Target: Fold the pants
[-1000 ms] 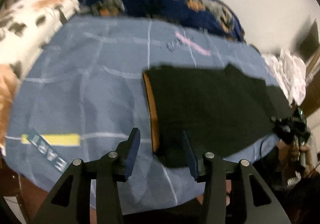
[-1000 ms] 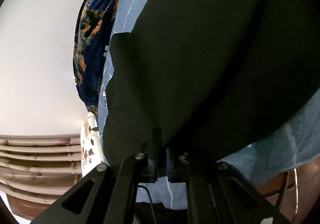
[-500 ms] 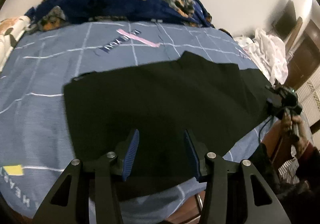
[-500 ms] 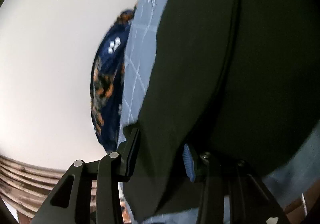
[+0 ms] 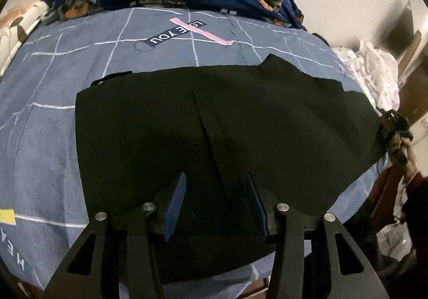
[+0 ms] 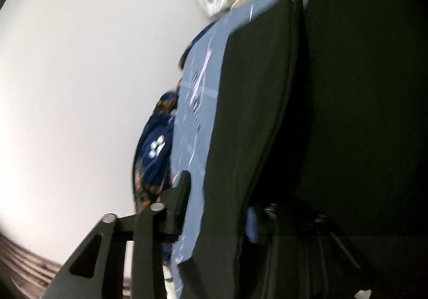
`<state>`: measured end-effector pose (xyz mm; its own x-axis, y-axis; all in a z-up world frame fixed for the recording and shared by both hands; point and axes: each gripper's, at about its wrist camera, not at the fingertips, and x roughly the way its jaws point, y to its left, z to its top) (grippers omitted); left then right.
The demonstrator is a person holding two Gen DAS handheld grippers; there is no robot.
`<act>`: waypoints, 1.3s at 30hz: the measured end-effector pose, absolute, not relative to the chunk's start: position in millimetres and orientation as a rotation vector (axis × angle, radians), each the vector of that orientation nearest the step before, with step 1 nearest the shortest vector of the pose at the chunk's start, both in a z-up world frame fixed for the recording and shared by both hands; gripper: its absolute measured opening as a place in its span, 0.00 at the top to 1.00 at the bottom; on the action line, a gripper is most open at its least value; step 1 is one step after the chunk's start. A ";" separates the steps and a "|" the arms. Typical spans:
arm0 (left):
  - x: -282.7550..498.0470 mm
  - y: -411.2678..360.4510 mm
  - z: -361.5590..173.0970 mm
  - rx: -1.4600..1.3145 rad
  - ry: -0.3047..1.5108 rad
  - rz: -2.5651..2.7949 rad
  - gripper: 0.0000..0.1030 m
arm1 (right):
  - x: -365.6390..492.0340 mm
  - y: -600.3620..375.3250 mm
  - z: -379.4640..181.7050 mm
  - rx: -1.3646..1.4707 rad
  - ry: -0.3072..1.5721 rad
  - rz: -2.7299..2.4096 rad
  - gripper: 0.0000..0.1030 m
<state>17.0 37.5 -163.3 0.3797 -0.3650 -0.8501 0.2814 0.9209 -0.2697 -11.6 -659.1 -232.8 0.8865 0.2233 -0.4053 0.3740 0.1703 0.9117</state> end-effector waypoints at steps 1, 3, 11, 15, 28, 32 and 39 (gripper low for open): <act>17.4 36.1 -163.6 -0.072 1.109 -0.412 0.54 | -12.0 -662.1 -231.1 1.411 0.516 -0.119 0.95; 18.6 34.2 -163.7 -0.060 1.116 -0.417 0.54 | -17.6 -663.9 -211.6 1.305 0.533 -0.146 0.95; 20.1 31.4 -162.1 -0.050 1.149 -0.425 0.52 | -98.3 -677.9 -218.0 1.256 0.549 -0.234 0.96; 20.1 31.6 -162.4 -0.050 1.149 -0.427 0.51 | -119.0 -683.6 -247.8 1.352 0.528 -0.217 0.97; 19.0 31.3 -162.5 -0.041 1.153 -0.427 0.48 | -135.7 -699.3 -262.4 1.540 0.445 -0.125 0.89; 20.3 29.9 -161.6 -0.037 1.161 -0.437 0.42 | -119.9 -673.4 -258.3 1.521 0.512 -0.040 0.80; 19.4 26.9 -160.9 -0.007 1.160 -0.437 0.42 | -101.7 -635.9 -234.6 1.313 0.657 -0.085 0.95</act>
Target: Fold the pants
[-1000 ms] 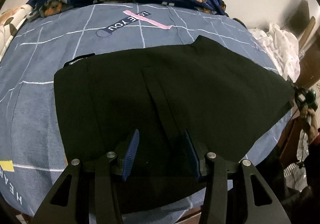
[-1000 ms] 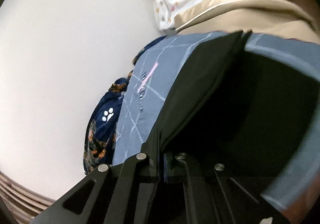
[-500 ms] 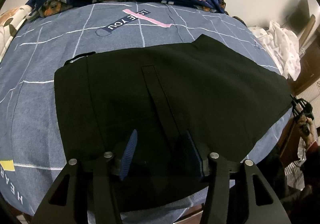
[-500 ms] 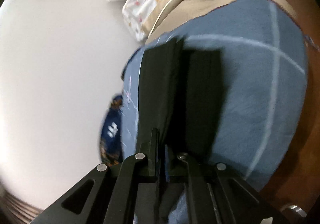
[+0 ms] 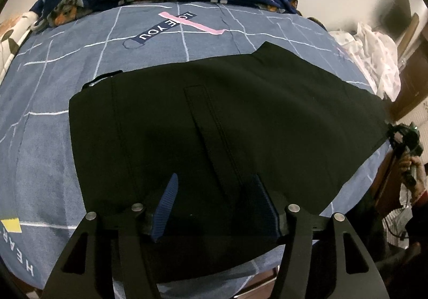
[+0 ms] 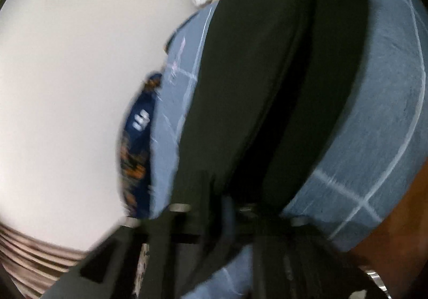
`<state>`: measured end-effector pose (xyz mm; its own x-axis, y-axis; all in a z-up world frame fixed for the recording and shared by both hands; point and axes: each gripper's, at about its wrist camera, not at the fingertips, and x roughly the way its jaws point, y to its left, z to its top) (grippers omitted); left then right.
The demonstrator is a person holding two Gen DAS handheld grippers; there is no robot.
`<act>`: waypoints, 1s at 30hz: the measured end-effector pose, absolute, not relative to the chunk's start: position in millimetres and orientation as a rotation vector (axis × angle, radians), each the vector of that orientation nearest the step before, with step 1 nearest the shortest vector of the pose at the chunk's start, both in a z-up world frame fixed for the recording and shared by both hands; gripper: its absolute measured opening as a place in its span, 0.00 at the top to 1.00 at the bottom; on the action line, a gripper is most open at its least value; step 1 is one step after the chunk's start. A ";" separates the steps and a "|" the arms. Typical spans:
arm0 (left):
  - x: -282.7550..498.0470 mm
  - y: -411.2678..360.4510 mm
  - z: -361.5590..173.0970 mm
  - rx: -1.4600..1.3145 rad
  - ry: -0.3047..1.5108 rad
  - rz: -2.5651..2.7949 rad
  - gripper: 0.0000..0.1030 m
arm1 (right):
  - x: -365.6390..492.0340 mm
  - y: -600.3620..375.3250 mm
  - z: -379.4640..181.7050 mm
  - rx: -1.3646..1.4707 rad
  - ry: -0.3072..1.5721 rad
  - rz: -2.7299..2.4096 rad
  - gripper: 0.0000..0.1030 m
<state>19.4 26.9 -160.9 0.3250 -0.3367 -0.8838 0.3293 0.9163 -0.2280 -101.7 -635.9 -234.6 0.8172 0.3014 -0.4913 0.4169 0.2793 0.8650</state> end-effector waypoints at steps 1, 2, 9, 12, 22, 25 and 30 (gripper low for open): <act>20.2 26.2 -159.9 0.001 1.166 -0.435 0.42 | -105.4 -635.0 -227.2 1.294 0.649 -0.098 0.96; 20.4 26.1 -158.6 0.004 1.169 -0.434 0.42 | -110.1 -634.7 -217.1 1.261 0.642 -0.117 0.96; 19.7 32.0 -159.8 0.005 1.157 -0.427 0.37 | -132.1 -648.7 -251.0 1.397 0.626 -0.126 0.99; 19.5 32.1 -159.9 0.013 1.155 -0.430 0.37 | -129.2 -646.9 -247.4 1.365 0.627 -0.129 0.99; 17.4 32.1 -160.6 0.003 1.142 -0.434 0.33 | -126.1 -646.0 -243.4 1.380 0.629 -0.083 0.90; 16.6 30.8 -161.0 0.010 1.136 -0.437 0.31 | -130.1 -639.8 -236.8 1.350 0.640 -0.090 0.95; 15.6 30.1 -160.9 0.009 1.128 -0.452 0.29 | -141.7 -654.3 -250.3 1.400 0.626 -0.130 0.99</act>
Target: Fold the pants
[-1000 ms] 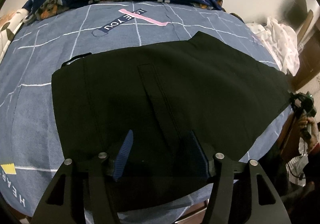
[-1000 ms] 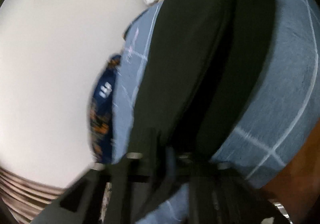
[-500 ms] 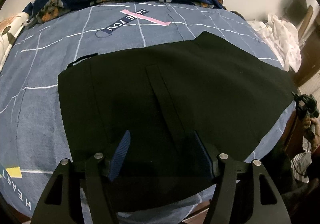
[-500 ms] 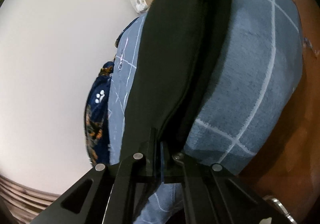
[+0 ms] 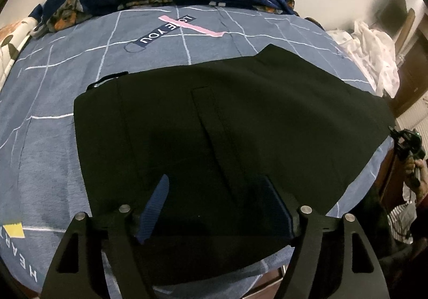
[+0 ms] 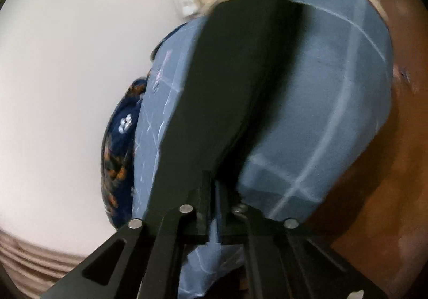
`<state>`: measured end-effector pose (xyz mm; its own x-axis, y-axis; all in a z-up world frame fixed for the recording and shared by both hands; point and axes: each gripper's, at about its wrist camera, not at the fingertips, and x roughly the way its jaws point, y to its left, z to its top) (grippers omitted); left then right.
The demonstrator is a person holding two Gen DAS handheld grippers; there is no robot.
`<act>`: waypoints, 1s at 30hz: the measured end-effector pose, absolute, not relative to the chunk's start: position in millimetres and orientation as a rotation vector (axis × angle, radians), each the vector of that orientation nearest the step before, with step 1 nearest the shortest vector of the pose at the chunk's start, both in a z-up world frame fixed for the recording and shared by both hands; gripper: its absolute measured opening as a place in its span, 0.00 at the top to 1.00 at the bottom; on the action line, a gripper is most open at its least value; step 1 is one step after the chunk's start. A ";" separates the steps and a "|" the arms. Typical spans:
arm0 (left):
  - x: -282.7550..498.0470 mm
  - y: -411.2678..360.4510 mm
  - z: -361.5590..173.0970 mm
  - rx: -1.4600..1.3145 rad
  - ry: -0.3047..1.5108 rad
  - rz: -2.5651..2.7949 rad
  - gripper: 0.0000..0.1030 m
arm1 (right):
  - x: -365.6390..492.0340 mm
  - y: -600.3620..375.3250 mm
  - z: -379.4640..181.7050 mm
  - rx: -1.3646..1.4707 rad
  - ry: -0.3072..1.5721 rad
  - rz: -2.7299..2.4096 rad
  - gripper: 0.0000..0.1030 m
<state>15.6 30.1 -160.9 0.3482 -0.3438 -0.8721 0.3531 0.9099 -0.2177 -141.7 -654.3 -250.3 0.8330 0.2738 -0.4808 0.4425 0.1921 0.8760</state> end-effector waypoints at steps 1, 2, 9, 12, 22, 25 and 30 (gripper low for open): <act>15.1 30.0 -160.8 0.014 1.127 -0.453 0.29 | -139.6 -652.0 -244.9 1.357 0.642 -0.143 0.99; 14.6 30.1 -160.7 0.016 1.126 -0.453 0.29 | -135.8 -647.6 -237.6 1.307 0.664 -0.157 0.99; 11.5 41.1 -150.5 -0.049 1.096 -0.433 0.29 | -139.3 -650.6 -246.5 1.366 0.653 -0.144 1.00; 5.0 55.3 -135.3 -0.107 1.039 -0.419 0.29 | -138.7 -650.7 -249.8 1.397 0.638 -0.137 1.00; -5.3 168.7 -122.4 -0.281 1.068 -0.244 0.31 | -143.0 -650.7 -254.6 1.433 0.624 -0.167 1.00; -14.9 180.5 -129.7 -0.320 1.104 -0.281 0.32 | -143.0 -649.9 -255.5 1.441 0.619 -0.172 1.00; -27.7 161.0 -149.5 -0.329 1.247 -0.394 0.32 | -141.9 -649.8 -254.8 1.458 0.626 -0.184 1.00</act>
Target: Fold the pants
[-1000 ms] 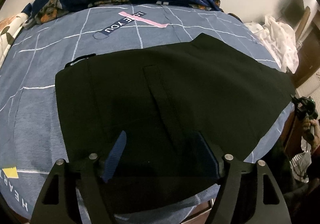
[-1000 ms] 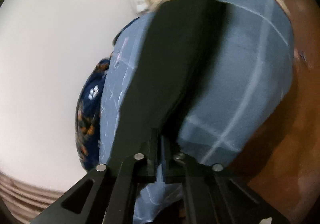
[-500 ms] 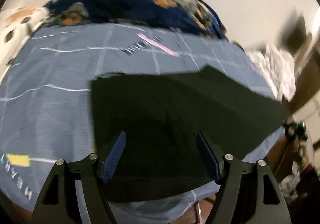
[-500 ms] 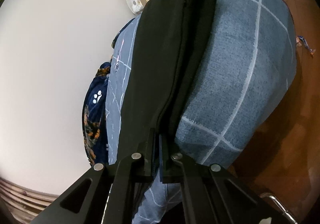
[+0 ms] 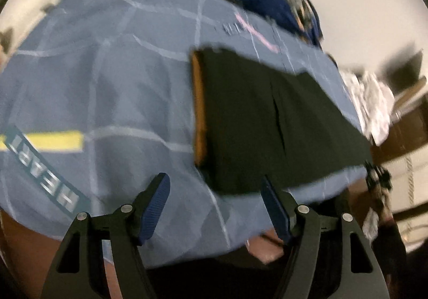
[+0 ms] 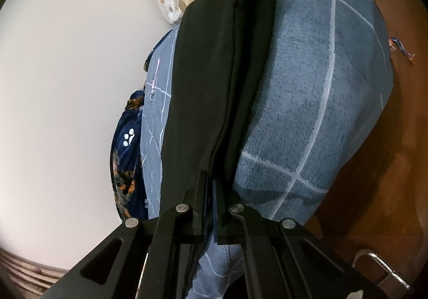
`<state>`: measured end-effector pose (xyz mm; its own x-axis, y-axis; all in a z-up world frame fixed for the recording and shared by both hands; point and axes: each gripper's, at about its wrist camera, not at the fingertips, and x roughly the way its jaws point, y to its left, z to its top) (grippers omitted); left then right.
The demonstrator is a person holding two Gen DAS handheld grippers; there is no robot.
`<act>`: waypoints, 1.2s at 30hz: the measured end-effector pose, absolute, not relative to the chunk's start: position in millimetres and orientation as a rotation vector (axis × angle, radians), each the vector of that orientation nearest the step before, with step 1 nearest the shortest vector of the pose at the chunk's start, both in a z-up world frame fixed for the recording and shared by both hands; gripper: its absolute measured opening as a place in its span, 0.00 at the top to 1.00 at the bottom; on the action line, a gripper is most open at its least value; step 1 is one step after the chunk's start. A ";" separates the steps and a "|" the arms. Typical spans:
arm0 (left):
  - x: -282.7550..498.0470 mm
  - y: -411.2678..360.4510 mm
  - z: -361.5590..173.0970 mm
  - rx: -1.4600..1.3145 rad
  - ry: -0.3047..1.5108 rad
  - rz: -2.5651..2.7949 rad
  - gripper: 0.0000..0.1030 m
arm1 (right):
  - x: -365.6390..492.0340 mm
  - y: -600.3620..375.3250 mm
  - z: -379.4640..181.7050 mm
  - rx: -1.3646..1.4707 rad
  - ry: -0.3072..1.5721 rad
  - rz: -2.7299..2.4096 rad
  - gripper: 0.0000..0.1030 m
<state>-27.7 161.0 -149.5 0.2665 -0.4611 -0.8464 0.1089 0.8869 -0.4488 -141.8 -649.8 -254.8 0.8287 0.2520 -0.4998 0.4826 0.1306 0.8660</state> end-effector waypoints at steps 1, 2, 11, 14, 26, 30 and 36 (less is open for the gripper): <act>-28.7 157.6 -152.0 -0.331 1.266 -0.408 0.32 | -141.8 -649.8 -255.2 1.462 0.626 -0.183 1.00; -29.5 154.9 -155.6 -0.342 1.286 -0.424 0.32 | -142.2 -650.1 -256.0 1.471 0.624 -0.182 1.00; -15.7 148.5 -169.6 -0.474 1.299 -0.445 0.64 | -142.9 -649.5 -258.6 1.490 0.618 -0.186 1.00; -16.7 141.6 -165.2 -0.372 1.283 -0.376 0.78 | -143.5 -649.5 -258.5 1.489 0.621 -0.186 1.00; 4.1 153.8 -150.5 -0.282 1.208 -0.225 0.97 | -137.1 -644.0 -258.7 1.499 0.621 -0.165 0.98; -1.8 167.1 -155.9 -0.387 1.203 -0.248 0.97 | -137.2 -644.6 -260.3 1.503 0.620 -0.154 0.98; -5.6 179.2 -162.0 -0.575 1.350 -0.328 0.74 | -136.0 -644.7 -260.5 1.498 0.625 -0.157 0.98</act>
